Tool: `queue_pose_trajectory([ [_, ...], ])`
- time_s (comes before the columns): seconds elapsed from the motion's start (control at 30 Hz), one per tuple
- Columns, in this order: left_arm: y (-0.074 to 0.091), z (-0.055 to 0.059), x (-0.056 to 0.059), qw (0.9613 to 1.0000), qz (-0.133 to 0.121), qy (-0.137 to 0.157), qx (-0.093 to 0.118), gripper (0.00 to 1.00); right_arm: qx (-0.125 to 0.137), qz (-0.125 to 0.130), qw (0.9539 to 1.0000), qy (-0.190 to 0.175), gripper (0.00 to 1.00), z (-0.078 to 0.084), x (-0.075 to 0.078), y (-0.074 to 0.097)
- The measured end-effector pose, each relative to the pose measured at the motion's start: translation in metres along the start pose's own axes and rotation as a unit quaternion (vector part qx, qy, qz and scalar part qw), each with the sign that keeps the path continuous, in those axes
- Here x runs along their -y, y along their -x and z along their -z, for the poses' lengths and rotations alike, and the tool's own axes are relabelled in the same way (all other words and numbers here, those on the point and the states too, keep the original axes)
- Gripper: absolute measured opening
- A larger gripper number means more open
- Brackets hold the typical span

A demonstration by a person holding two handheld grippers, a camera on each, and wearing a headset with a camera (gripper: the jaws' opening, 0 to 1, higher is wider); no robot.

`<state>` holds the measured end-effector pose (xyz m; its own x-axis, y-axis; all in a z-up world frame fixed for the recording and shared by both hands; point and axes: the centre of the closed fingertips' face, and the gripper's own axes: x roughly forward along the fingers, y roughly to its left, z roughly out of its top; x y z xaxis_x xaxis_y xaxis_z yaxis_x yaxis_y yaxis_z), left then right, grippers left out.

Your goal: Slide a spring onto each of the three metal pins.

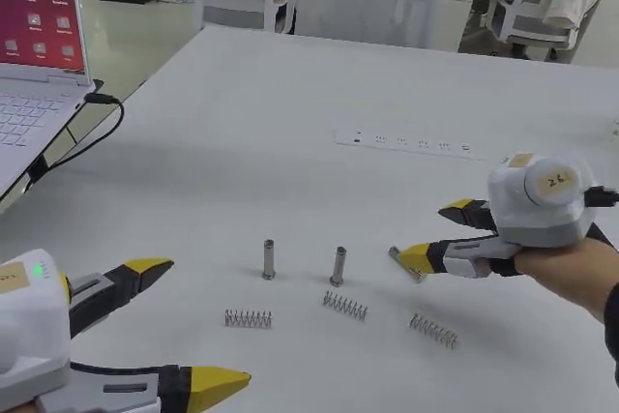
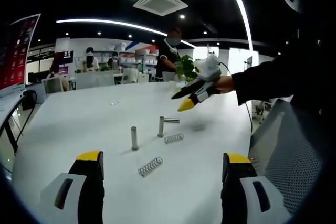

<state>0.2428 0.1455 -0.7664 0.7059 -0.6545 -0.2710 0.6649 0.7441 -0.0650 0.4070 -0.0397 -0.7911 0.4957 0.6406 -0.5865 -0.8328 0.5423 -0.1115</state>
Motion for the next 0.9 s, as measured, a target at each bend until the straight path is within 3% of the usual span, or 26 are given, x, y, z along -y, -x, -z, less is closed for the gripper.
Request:
queue_pose_trajectory([
  [0.37, -0.001, -0.002, 0.000, 1.0000, -0.001, 0.002, 0.003, 0.90, -0.040, -0.001, 0.9991, -0.010, 0.39, 0.011, 0.001, -0.021],
  [0.9, -0.002, -0.001, 0.003, 1.0000, 0.000, 0.005, 0.004, 0.88, -0.096, 0.009, 0.9951, -0.023, 0.26, 0.021, 0.003, -0.041],
])
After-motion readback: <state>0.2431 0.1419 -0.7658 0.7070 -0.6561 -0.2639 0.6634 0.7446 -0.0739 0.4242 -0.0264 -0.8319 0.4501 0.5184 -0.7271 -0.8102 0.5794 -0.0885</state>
